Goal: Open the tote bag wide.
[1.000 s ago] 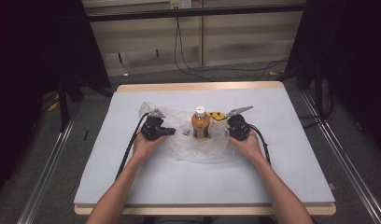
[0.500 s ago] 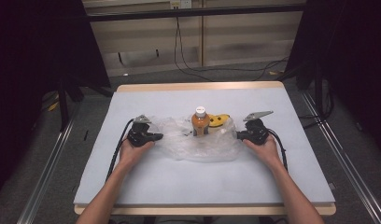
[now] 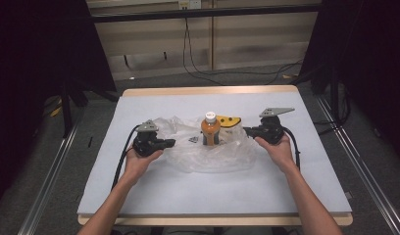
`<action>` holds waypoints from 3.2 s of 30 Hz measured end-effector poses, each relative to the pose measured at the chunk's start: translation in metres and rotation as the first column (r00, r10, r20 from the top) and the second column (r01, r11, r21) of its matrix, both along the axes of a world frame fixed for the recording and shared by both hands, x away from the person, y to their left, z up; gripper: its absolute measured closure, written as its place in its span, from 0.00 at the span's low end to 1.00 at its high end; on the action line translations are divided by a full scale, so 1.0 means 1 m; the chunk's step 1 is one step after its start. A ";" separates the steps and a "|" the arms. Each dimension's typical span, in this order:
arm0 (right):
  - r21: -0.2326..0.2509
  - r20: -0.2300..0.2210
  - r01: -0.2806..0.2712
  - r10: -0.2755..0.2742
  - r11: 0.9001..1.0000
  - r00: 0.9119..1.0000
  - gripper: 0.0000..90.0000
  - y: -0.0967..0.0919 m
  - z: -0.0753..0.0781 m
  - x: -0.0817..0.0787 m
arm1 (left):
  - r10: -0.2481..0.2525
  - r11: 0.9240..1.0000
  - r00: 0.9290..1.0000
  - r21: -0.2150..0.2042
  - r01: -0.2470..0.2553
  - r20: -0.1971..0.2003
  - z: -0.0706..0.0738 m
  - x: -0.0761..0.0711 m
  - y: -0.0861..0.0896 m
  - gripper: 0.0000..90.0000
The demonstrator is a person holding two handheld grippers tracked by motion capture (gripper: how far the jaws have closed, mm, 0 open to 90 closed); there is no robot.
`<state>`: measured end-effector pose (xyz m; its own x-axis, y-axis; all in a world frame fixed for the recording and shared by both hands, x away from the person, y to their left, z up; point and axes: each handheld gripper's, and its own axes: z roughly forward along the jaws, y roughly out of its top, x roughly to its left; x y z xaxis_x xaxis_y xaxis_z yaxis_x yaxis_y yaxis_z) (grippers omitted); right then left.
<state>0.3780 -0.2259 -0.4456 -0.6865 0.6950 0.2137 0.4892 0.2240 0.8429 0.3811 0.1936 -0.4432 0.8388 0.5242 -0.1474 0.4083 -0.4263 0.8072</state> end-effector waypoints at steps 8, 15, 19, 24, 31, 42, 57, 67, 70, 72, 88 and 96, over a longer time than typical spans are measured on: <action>0.022 0.030 -0.025 0.024 0.999 0.999 1.00 0.007 0.025 0.013 | -0.072 0.997 0.995 0.023 0.071 0.071 0.022 -0.024 -0.023 1.00; 0.007 0.027 -0.067 0.066 0.998 0.997 1.00 0.020 0.040 0.026 | -0.117 0.993 0.990 0.024 0.115 0.080 0.033 -0.031 -0.044 1.00; -0.030 -0.030 -0.124 0.123 0.992 0.992 1.00 0.031 0.035 0.033 | -0.119 0.992 0.991 0.044 0.116 0.059 0.036 -0.020 -0.063 1.00; -0.094 -0.102 -0.194 0.184 0.977 0.978 1.00 0.046 0.019 0.036 | -0.124 0.985 0.992 0.124 0.121 0.018 0.027 -0.005 -0.086 1.00; -0.144 -0.185 -0.252 0.224 0.957 0.957 1.00 0.060 0.001 0.042 | -0.096 0.975 0.994 0.198 0.103 -0.047 0.003 0.016 -0.097 1.00; -0.216 -0.278 -0.297 0.233 0.930 0.932 1.00 0.072 -0.026 0.057 | -0.110 0.951 0.988 0.278 0.137 -0.110 -0.020 0.026 -0.107 1.00; -0.213 -0.283 -0.187 0.123 0.959 0.951 1.00 0.070 -0.034 0.083 | -0.269 0.899 0.947 0.306 0.313 -0.179 -0.023 -0.015 -0.117 1.00; -0.221 -0.272 -0.097 0.034 0.970 0.962 1.00 0.058 -0.035 0.112 | -0.367 0.861 0.917 0.316 0.399 -0.156 -0.021 -0.063 -0.119 1.00; -0.256 -0.266 -0.060 -0.011 0.965 0.964 1.00 0.058 -0.033 0.120 | -0.380 0.853 0.912 0.323 0.411 -0.156 -0.020 -0.072 -0.117 1.00; -0.280 -0.251 -0.033 -0.040 0.959 0.967 1.00 0.058 -0.032 0.124 | -0.392 0.847 0.908 0.326 0.419 -0.150 -0.020 -0.077 -0.116 1.00; -0.329 -0.187 0.140 -0.210 0.934 0.960 1.00 0.055 -0.034 0.144 | -0.429 0.839 0.890 0.296 0.457 -0.157 -0.021 -0.106 -0.102 1.00; -0.346 -0.172 0.119 -0.187 0.931 0.967 1.00 0.059 -0.030 0.141 | -0.420 0.860 0.894 0.247 0.447 -0.158 -0.021 -0.102 -0.095 1.00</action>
